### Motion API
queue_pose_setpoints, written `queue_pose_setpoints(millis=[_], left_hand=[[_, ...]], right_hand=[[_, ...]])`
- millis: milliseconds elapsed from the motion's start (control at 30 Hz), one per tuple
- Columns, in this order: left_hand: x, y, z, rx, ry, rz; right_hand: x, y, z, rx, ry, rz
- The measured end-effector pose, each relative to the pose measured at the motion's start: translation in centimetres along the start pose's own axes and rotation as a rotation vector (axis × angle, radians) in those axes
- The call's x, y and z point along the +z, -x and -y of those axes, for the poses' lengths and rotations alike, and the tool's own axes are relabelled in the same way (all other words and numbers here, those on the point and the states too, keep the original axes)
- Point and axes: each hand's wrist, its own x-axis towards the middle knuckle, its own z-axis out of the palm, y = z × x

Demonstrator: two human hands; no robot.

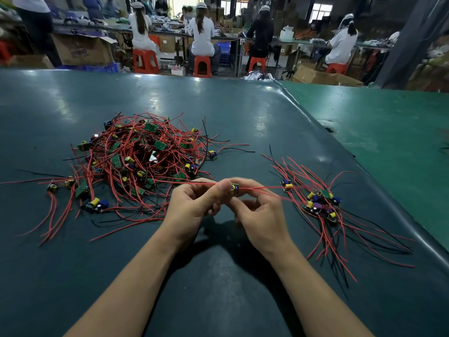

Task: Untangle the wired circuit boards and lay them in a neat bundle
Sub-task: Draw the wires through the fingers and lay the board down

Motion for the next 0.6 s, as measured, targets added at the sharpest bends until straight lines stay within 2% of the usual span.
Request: queue_pose_setpoints(millis=[100, 167, 200, 267, 300, 367, 433, 600], left_hand=[[0.2, 0.0, 0.1, -0.004, -0.011, -0.01], [0.3, 0.0, 0.0, 0.012, -0.027, -0.024], [0.4, 0.0, 0.0, 0.014, -0.039, -0.034], [0.3, 0.0, 0.0, 0.006, -0.053, -0.071], [0.2, -0.1, -0.1, 0.006, -0.056, -0.093], [0.2, 0.0, -0.2, 0.029, -0.089, -0.135], [0.2, 0.1, -0.2, 0.107, -0.221, -0.198], [-1.0, 0.3, -0.3, 0.43, -1.025, -0.391]], right_hand=[[0.1, 0.1, -0.2, -0.149, 0.168, -0.102], [-0.2, -0.1, 0.0, -0.109, 0.202, -0.307], [-0.4, -0.3, 0.0, -0.033, 0.138, -0.453], [-1.2, -0.9, 0.1, 0.162, -0.216, -0.7], [-1.6, -1.2, 0.1, 0.27, -0.377, -0.772], [-2.1, -1.4, -0.1, 0.45, -0.515, -0.793], [-2.0, -1.5, -0.4, 0.498, -0.503, -0.726], [-1.1, -1.2, -0.6, 0.398, -0.288, -0.551]])
